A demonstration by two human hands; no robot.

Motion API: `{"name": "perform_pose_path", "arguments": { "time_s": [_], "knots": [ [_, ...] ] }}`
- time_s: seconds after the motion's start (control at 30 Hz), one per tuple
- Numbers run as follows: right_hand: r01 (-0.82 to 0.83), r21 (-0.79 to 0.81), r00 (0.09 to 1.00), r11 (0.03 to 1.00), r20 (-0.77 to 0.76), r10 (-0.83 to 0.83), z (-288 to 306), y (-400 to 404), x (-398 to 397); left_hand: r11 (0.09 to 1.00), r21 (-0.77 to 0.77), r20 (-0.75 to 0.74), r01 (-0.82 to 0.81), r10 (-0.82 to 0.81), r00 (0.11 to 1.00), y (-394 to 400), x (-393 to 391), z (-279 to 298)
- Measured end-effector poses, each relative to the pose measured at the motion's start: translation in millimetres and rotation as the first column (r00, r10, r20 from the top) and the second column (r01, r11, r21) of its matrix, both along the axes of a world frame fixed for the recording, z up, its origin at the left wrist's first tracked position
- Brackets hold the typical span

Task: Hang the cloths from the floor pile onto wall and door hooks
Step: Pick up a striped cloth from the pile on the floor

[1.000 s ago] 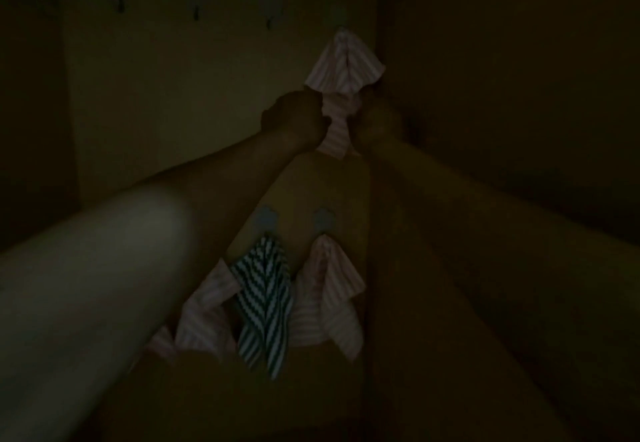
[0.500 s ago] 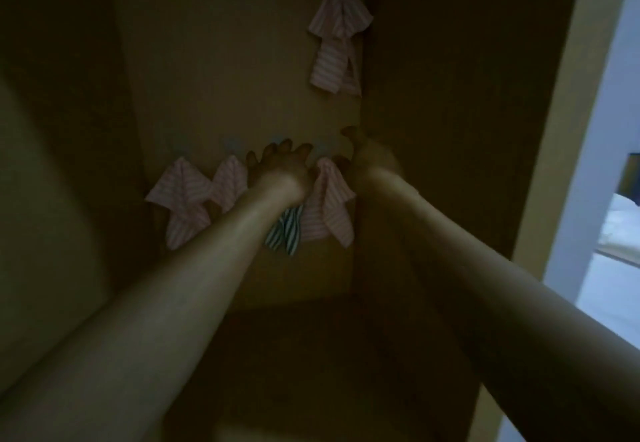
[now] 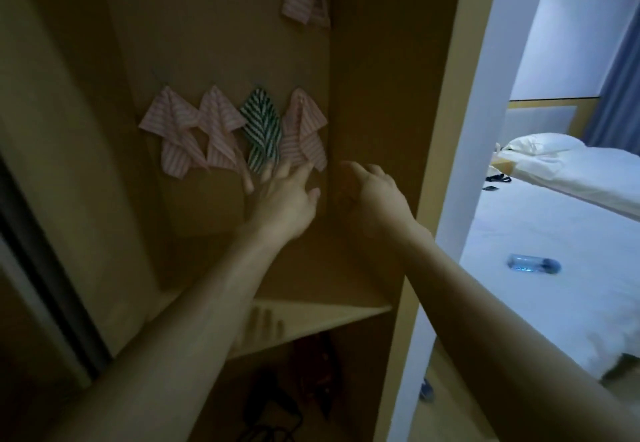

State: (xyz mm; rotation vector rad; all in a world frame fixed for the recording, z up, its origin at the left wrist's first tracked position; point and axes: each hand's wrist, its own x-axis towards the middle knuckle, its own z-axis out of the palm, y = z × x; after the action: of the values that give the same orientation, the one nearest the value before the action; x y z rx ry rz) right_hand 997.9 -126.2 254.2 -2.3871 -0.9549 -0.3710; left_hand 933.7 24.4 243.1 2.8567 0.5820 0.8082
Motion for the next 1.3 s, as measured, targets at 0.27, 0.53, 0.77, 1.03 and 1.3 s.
{"name": "perform_pose_path", "arguments": {
  "time_s": [0.27, 0.53, 0.77, 1.03, 1.3],
  "knots": [
    [0.057, -0.042, 0.998, 0.997, 0.024, -0.056, -58, -130, -52, 0.99, -0.111, -0.051, 0.09, -0.097, 0.994, -143, -53, -54],
    [0.266, -0.063, 0.96, 0.962, -0.077, -0.27, -113, -319, -110, 0.934, -0.237, -0.111, 0.267, -0.299, 0.948, -336, -88, -113],
    [0.502, -0.085, 0.845, 0.861, -0.166, -0.509, -158, -471, -163, 0.847, -0.245, -0.16, 0.471, -0.515, 0.842, -468, -99, -154],
    [0.738, -0.169, 0.616, 0.653, -0.224, -0.755, -191, -588, -196, 0.665, -0.221, -0.269, 0.713, -0.744, 0.611, -586, -83, -187],
    [0.881, -0.2, 0.367, 0.43, -0.285, -0.885, -211, -654, -183, 0.49, -0.256, -0.335, 0.833, -0.853, 0.399, -666, -22, -204]
  ]
}}
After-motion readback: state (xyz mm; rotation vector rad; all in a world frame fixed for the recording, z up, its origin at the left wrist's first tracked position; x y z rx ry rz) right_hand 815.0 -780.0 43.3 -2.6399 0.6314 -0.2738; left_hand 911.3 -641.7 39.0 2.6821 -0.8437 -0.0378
